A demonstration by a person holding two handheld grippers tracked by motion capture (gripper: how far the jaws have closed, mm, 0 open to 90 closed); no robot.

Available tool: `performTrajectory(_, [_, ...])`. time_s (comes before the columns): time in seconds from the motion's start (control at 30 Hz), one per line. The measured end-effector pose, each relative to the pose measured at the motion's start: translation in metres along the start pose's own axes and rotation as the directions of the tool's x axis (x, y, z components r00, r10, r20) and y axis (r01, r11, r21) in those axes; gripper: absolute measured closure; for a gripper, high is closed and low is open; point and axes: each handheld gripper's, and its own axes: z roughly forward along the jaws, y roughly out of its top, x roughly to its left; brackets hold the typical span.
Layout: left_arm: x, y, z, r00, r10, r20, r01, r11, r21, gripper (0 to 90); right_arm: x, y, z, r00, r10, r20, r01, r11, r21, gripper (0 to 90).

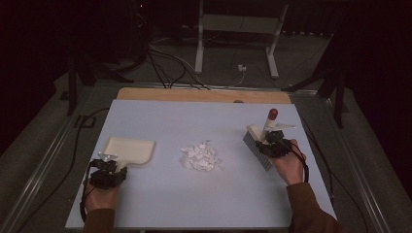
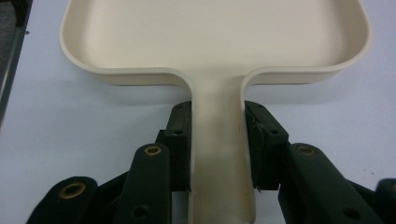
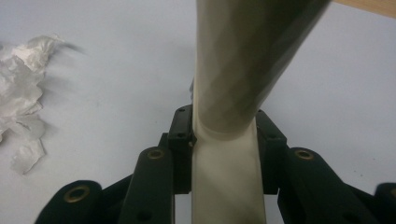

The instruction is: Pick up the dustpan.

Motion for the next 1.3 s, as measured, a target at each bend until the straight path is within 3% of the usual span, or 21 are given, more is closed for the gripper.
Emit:
performTrajectory(0.23, [0.003, 0.001, -0.005, 0.9995, 0.013, 0.028, -0.013, 0.9999, -0.007, 67.0, 0.001, 0.0, 0.0, 1.0, 0.001, 0.0, -0.001, 1.0, -0.001, 66.5])
performTrajectory(0.8, [0.008, 0.008, -0.019, 0.9971, 0.061, 0.046, -0.059, 0.9977, -0.032, 66.9, 0.001, 0.0, 0.0, 1.0, 0.004, 0.002, -0.004, 1.0, 0.0, 66.4])
performTrajectory(1.3, [0.013, 0.012, -0.025, 0.9899, 0.106, 0.094, -0.102, 0.9937, -0.046, 66.9, 0.001, 0.001, 0.001, 1.0, 0.005, 0.003, -0.005, 1.0, 0.0, 66.5])
